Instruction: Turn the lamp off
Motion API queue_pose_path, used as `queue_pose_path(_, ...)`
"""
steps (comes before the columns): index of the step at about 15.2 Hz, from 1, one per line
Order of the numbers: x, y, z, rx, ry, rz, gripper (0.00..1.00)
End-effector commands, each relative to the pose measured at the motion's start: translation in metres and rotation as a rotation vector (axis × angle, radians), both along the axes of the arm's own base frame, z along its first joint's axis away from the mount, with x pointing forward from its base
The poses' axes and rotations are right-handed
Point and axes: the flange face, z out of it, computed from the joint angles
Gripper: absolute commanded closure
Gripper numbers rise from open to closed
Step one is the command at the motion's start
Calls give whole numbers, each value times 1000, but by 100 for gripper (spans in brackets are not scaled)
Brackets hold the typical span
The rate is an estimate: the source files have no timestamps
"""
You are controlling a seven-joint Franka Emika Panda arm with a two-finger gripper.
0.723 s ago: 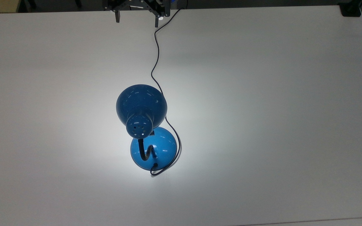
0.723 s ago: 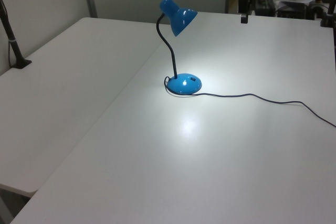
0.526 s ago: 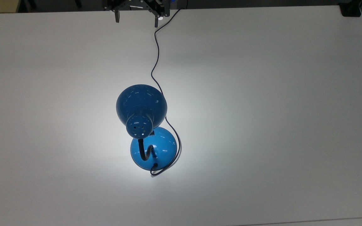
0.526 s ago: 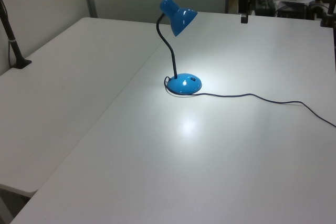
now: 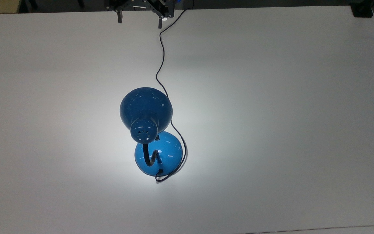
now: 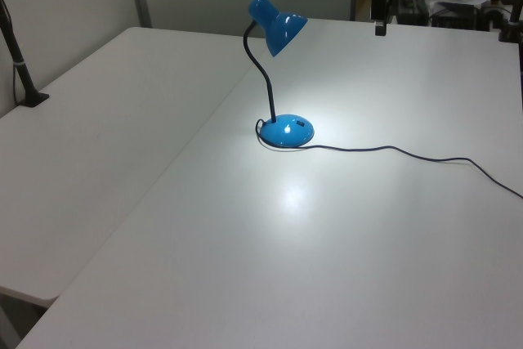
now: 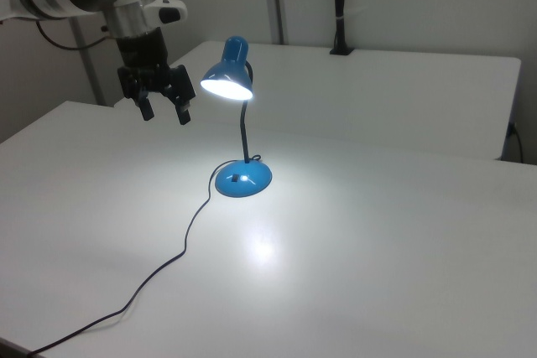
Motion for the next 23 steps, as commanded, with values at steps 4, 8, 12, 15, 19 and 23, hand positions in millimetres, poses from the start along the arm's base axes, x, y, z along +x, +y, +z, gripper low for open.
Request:
queue_pose_path(4, -3, 0, 3, 2, 11, 3, 0)
queue_pose_path(8, -3, 0, 2, 2, 13, 6, 4)
queue_pose_path(12, -2, -1, 2, 8, 15, 58, 49)
queue_pose_path(15, -2, 0, 1, 15, 16, 62, 91)
queue_pose_path(19, -1, 1, -2, 19, 22, 63, 100)
queue_pose_path(23, 1, 2, -3, 28, 15, 90, 100)
